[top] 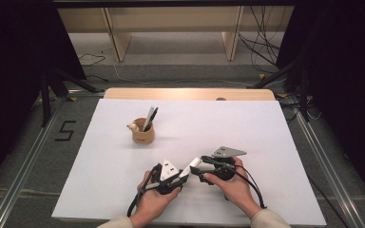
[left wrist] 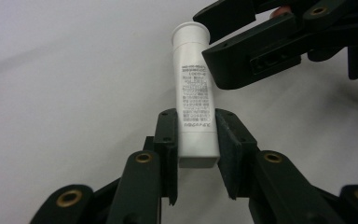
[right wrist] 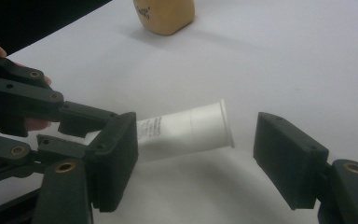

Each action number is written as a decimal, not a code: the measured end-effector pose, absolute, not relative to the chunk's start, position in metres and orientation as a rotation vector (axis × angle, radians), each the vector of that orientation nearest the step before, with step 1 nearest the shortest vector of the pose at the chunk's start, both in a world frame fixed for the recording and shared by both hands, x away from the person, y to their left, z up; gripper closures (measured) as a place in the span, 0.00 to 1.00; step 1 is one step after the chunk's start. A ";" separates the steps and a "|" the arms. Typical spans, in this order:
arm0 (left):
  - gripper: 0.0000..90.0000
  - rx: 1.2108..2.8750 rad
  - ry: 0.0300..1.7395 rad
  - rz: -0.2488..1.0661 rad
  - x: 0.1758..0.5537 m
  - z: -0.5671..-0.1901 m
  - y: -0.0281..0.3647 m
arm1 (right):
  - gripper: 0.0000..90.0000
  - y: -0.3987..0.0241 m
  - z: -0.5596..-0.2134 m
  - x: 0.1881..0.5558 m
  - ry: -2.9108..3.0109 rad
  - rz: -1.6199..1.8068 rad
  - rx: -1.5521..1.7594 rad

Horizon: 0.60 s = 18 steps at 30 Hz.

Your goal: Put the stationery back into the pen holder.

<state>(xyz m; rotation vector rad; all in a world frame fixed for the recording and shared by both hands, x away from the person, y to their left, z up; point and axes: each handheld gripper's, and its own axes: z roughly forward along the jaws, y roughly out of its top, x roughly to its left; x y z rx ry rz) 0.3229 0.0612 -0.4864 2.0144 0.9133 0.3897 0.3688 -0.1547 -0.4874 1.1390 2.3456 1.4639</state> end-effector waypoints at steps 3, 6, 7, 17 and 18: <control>0.79 2.017 0.908 0.388 0.322 -0.486 0.060 | 0.34 -0.154 -0.488 0.369 2.344 1.480 1.153; 0.79 2.014 0.903 0.388 0.322 -0.486 0.060 | 0.34 -0.154 -0.489 0.370 2.341 1.497 1.172; 0.79 2.014 0.902 0.387 0.322 -0.486 0.059 | 0.34 -0.154 -0.489 0.370 2.341 1.497 1.172; 0.79 2.008 0.897 0.385 0.321 -0.486 0.058 | 0.31 -0.152 -0.493 0.373 2.360 1.550 1.239; 0.79 2.007 0.896 0.386 0.321 -0.486 0.058 | 0.31 -0.152 -0.493 0.373 2.361 1.552 1.237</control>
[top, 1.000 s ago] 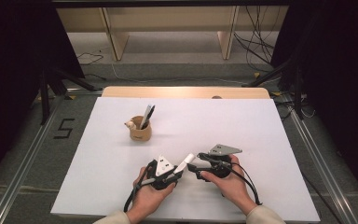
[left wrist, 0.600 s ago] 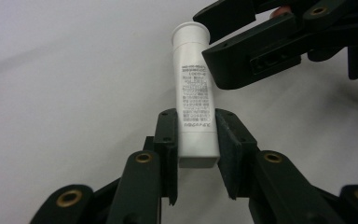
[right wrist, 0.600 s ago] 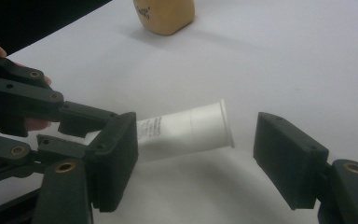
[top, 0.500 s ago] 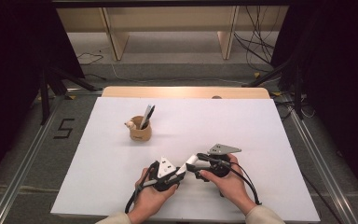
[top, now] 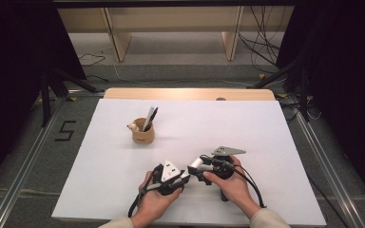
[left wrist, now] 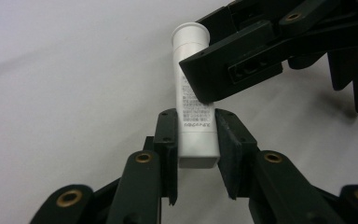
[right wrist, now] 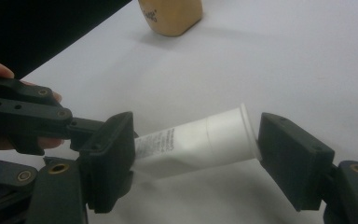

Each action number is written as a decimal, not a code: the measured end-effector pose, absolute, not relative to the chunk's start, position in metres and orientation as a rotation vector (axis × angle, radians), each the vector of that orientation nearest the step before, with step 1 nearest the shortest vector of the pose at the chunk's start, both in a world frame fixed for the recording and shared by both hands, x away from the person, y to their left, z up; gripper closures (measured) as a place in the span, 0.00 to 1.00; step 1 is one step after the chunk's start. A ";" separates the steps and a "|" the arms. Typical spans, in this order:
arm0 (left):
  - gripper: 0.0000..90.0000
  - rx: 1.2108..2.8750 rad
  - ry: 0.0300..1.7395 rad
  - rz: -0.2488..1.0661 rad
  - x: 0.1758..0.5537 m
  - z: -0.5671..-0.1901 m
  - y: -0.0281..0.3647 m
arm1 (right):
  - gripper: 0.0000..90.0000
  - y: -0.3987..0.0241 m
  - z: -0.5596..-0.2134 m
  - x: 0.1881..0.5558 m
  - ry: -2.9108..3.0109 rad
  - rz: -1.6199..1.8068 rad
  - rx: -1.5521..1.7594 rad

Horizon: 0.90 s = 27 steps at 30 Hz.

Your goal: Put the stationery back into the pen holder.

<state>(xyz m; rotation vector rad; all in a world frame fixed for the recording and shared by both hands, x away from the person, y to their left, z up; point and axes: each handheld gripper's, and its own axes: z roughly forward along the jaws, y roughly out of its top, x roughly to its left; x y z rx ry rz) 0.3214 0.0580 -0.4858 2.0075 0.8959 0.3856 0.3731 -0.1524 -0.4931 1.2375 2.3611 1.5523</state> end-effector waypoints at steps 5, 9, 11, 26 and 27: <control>0.79 2.010 0.891 0.388 0.321 -0.485 0.057 | 0.29 -0.152 -0.494 0.373 2.366 1.559 1.253; 0.79 2.009 0.890 0.391 0.321 -0.485 0.057 | 0.28 -0.152 -0.495 0.373 2.369 1.563 1.261; 0.79 2.009 0.890 0.391 0.321 -0.485 0.057 | 0.28 -0.152 -0.495 0.373 2.369 1.565 1.270; 0.79 2.001 0.892 0.389 0.321 -0.485 0.057 | 0.36 -0.155 -0.495 0.375 2.316 1.607 1.385; 0.79 2.001 0.892 0.389 0.321 -0.485 0.057 | 0.39 -0.156 -0.495 0.375 2.310 1.613 1.394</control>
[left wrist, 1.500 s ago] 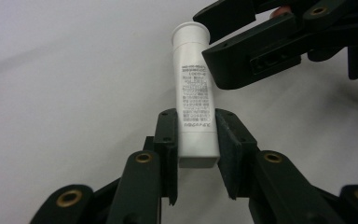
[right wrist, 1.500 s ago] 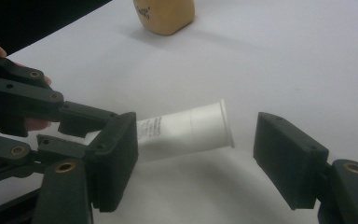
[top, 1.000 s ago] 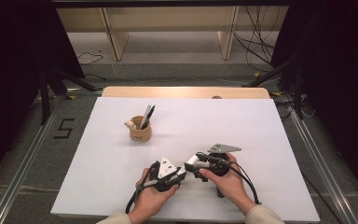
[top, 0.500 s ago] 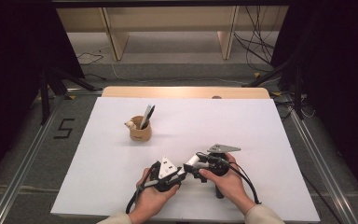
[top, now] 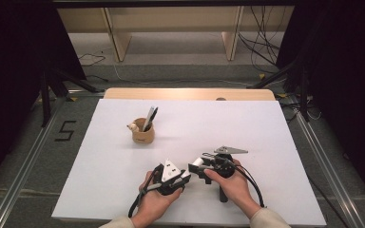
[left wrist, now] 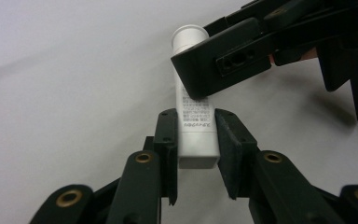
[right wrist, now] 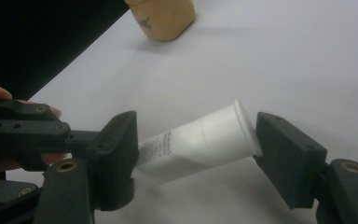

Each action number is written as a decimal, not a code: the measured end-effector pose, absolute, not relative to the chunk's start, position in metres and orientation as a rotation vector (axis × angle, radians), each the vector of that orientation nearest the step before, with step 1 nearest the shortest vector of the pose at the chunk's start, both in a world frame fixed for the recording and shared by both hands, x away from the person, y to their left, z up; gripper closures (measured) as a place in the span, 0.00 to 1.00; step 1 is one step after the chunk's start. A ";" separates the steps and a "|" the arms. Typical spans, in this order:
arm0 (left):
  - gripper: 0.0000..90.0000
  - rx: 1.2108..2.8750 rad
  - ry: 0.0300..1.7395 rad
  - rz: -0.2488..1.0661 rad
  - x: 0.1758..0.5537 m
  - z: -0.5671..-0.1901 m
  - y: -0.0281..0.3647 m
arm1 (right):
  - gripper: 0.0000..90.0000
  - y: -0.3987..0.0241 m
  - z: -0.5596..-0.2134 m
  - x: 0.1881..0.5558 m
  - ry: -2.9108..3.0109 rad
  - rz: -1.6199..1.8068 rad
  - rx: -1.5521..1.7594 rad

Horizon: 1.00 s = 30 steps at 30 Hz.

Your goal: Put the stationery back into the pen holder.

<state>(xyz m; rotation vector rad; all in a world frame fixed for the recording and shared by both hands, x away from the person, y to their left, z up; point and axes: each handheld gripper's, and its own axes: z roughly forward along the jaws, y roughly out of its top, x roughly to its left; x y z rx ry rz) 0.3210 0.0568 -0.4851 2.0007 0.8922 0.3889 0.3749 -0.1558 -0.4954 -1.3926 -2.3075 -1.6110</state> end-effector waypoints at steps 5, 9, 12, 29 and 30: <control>0.79 2.003 0.885 0.402 0.321 -0.485 0.056 | 0.44 -0.159 -0.494 0.376 -2.274 -1.625 -1.410; 0.79 2.015 0.877 0.411 0.320 -0.485 0.056 | 0.48 -0.161 -0.493 0.376 -2.246 -1.629 -1.429; 0.79 2.017 0.876 0.411 0.320 -0.485 0.056 | 0.50 -0.162 -0.492 0.376 -2.228 -1.637 -1.437; 0.79 2.049 0.863 0.433 0.321 -0.488 0.053 | 0.64 -0.169 -0.486 0.376 -2.128 -1.709 -1.440; 0.79 2.051 0.863 0.435 0.321 -0.489 0.053 | 0.64 -0.169 -0.485 0.376 -2.126 -1.708 -1.441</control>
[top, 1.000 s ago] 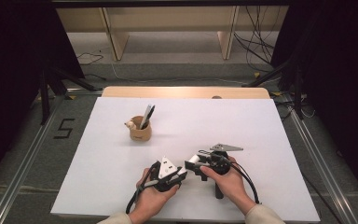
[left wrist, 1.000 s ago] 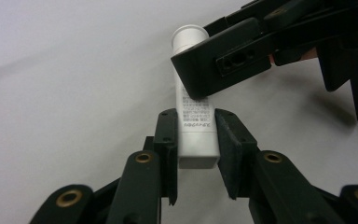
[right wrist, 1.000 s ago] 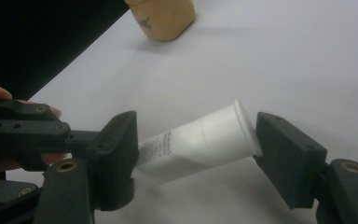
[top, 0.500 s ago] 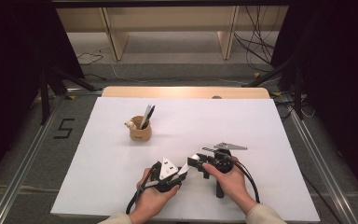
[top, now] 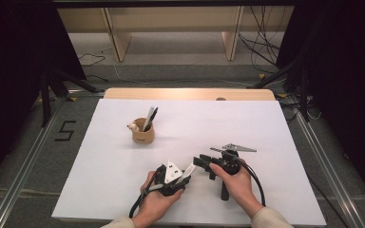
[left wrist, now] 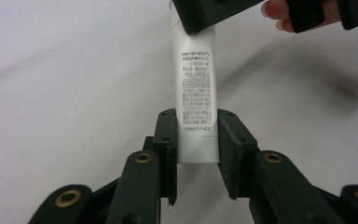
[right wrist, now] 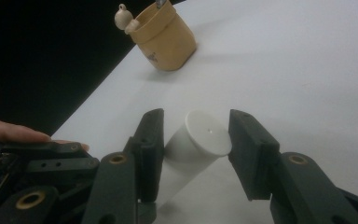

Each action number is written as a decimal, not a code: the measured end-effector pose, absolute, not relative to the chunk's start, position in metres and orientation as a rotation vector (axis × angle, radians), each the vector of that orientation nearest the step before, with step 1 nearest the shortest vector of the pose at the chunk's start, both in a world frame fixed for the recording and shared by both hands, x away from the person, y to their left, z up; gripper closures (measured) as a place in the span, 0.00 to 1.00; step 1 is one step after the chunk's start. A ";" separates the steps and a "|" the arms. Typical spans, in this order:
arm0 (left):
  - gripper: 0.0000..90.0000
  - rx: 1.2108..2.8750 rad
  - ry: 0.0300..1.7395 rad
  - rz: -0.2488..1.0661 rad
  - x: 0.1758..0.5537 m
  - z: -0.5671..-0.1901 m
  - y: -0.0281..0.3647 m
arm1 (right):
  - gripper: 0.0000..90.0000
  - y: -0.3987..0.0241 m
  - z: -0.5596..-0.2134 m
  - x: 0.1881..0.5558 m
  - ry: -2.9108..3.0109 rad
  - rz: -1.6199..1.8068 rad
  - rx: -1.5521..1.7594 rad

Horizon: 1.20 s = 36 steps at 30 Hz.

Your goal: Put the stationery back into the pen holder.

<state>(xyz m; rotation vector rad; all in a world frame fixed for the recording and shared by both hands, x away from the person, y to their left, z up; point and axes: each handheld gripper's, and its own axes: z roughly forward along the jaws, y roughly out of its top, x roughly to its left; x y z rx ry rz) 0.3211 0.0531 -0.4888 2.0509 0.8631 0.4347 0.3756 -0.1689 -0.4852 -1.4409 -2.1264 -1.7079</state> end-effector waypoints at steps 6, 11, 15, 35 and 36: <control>0.79 2.064 0.858 0.435 0.322 -0.490 0.053 | 0.68 -0.170 -0.483 0.375 -2.100 -1.749 -1.419; 0.79 2.062 0.858 0.437 0.323 -0.491 0.052 | 0.70 -0.170 -0.480 0.374 -2.100 -1.769 -1.402; 0.78 2.061 0.846 0.446 0.324 -0.492 0.052 | 0.73 -0.168 -0.474 0.370 -2.098 -1.817 -1.355; 0.62 2.003 0.796 0.487 0.325 -0.484 0.050 | 0.73 -0.160 -0.466 0.362 -2.285 -1.862 -1.285; 0.62 1.996 0.798 0.491 0.325 -0.483 0.050 | 0.73 -0.159 -0.465 0.362 -2.291 -1.862 -1.282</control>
